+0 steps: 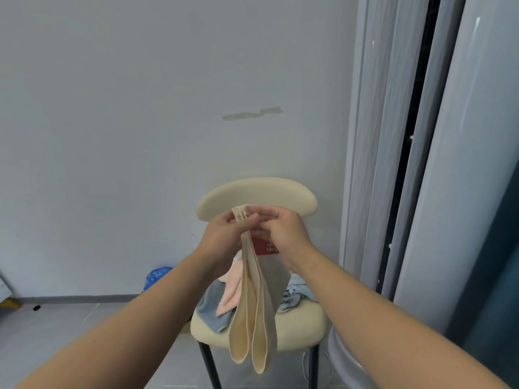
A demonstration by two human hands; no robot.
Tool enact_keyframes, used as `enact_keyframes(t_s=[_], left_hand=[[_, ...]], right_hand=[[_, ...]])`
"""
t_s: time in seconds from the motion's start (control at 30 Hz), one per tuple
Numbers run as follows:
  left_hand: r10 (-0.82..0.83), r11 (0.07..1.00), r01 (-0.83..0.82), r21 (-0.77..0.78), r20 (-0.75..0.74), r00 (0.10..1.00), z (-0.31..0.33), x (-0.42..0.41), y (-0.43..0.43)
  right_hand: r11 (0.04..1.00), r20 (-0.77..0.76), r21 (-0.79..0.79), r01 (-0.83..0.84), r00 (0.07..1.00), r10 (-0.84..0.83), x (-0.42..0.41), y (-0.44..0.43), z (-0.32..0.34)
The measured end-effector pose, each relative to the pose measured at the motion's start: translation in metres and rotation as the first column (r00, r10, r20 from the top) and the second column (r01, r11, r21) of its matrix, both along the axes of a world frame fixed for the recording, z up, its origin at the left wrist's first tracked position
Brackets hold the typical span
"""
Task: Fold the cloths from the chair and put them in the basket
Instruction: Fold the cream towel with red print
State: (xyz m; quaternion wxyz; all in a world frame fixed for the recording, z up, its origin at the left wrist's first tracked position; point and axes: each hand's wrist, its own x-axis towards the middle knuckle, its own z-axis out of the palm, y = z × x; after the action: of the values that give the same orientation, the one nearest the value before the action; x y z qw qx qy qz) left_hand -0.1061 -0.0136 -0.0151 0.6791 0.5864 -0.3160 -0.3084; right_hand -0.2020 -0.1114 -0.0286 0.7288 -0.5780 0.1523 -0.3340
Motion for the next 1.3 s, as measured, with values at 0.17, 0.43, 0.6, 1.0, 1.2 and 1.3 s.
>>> enact_keyframes(t_s=[0.17,0.43,0.6,1.0,1.2,1.3], left_hand=[[0.045,0.999,-0.046,0.009,0.066,0.997,-0.010,0.011,0.000],[0.029,0.996,-0.054,0.076,0.298,0.954,-0.003,0.031,0.010],[0.006,0.998,-0.027,0.063,0.311,0.950,0.007,0.035,0.017],[0.083,0.995,-0.091,0.040,0.160,0.984,0.019,0.051,0.035],[0.125,0.991,-0.131,0.037,0.131,0.983,0.020,0.057,0.046],[0.124,0.991,-0.130,0.035,0.128,0.984,0.019,0.058,0.050]], right_hand=[[0.977,0.052,0.209,-0.035,0.998,0.025,-0.005,-0.003,0.005],[0.819,-0.313,-0.567,0.085,0.898,-0.310,-0.022,-0.039,0.003],[0.734,-0.418,-0.668,-0.126,0.879,-0.230,-0.029,-0.042,0.004],[0.713,-0.589,-0.590,-0.378,0.806,-0.060,-0.034,-0.042,0.005],[0.669,-0.569,-0.615,-0.418,0.822,-0.010,-0.033,-0.037,0.016],[0.627,-0.589,-0.634,-0.453,0.808,-0.012,-0.031,-0.032,0.016]])
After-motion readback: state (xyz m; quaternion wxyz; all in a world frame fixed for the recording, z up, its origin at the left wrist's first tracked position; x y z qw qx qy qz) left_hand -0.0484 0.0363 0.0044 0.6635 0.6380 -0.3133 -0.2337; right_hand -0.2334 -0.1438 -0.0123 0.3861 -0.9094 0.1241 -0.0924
